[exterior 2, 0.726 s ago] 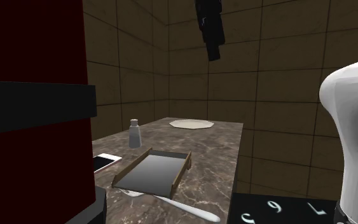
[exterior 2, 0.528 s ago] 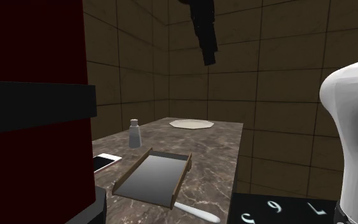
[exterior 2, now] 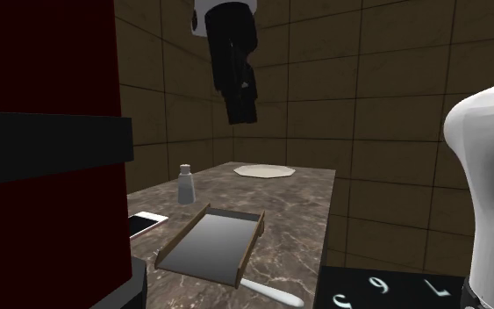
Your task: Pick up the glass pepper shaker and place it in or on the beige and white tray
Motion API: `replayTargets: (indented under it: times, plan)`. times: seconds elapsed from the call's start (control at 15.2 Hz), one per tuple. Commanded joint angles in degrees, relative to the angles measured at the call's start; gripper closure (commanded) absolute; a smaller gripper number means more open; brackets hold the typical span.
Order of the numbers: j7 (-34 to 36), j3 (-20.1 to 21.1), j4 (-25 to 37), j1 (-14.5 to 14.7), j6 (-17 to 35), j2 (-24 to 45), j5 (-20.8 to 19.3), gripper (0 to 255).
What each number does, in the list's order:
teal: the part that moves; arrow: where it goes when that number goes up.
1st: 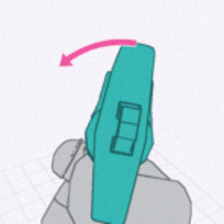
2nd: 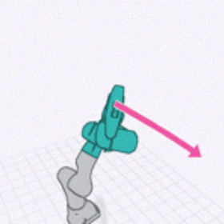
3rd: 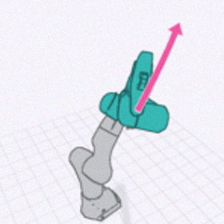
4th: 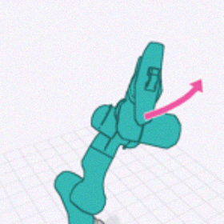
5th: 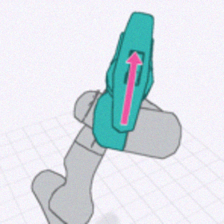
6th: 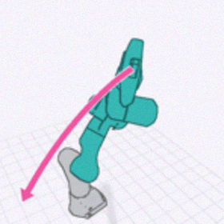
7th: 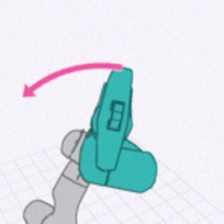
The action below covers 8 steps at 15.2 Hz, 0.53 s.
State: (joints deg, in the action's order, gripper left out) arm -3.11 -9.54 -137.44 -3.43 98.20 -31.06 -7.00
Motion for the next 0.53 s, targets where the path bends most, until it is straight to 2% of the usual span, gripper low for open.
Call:
replayTargets:
  times: [0.0, 0.46]
  plan:
    - [-0.6, -1.1, 1.6, -0.4, 3.3, 3.8, -0.6, 0]
    - [-3.4, -5.0, 6.9, -2.0, 13.8, 16.1, -1.6, 0]
